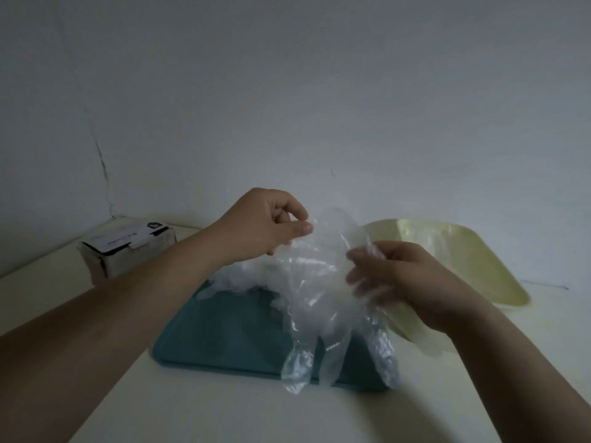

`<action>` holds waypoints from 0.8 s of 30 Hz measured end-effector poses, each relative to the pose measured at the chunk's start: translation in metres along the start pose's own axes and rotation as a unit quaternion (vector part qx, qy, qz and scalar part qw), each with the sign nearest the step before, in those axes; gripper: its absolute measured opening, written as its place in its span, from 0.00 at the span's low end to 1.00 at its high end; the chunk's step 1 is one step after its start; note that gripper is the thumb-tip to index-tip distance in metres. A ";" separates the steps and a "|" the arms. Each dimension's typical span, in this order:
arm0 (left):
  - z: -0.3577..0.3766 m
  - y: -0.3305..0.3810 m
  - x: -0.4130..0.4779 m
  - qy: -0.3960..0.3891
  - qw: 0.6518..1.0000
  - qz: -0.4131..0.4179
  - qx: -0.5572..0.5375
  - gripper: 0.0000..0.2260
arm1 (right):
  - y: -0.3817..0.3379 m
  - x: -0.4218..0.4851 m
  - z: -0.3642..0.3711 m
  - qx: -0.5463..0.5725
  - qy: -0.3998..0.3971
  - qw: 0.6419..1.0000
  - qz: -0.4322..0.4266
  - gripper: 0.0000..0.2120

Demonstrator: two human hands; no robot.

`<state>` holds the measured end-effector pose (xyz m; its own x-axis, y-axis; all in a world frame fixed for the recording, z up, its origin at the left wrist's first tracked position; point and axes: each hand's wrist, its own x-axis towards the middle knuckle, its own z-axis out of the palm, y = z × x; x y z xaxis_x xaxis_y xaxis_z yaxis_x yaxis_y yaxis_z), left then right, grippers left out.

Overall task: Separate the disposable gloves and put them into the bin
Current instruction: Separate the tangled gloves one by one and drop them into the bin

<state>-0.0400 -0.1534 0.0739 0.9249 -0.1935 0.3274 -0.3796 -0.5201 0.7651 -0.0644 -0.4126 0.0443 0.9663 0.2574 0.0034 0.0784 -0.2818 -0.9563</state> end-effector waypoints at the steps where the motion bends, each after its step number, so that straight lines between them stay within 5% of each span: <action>1: 0.005 -0.001 -0.002 -0.019 1.000 0.001 0.001 0.06 | 0.001 0.002 0.003 0.007 -0.017 1.000 0.011 0.14; 6: 0.027 -0.006 0.002 -0.012 0.999 0.043 -0.016 0.02 | 0.009 0.012 0.018 0.018 0.011 1.000 -0.001 0.11; 8: 0.022 -0.030 0.007 0.003 0.995 0.053 0.088 0.06 | 0.013 0.009 0.014 -0.023 0.028 0.999 -0.011 0.12; 11: 0.023 -0.070 0.007 -0.092 0.961 0.011 0.261 0.23 | 0.014 0.000 0.005 -0.086 -0.015 0.996 -0.020 0.15; 14: 0.037 -0.086 0.005 -0.091 0.975 -0.018 0.203 0.23 | 0.015 -0.005 0.005 -0.130 -0.033 0.991 -0.029 0.13; 19: 0.039 -0.083 0.014 -0.020 0.990 0.017 0.137 0.05 | 0.011 -0.010 0.006 -0.154 -0.035 0.987 -0.041 0.08; 24: 0.006 -0.049 0.022 0.035 0.991 0.058 0.118 0.08 | -0.001 -0.015 0.005 -0.180 -0.011 0.979 -0.094 0.07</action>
<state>-0.0013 -0.1370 0.0401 0.8684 -0.2089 0.4496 -0.4595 -0.6796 0.5718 -0.0807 -0.4113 0.0435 0.9213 0.3547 0.1596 0.3396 -0.5336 -0.7746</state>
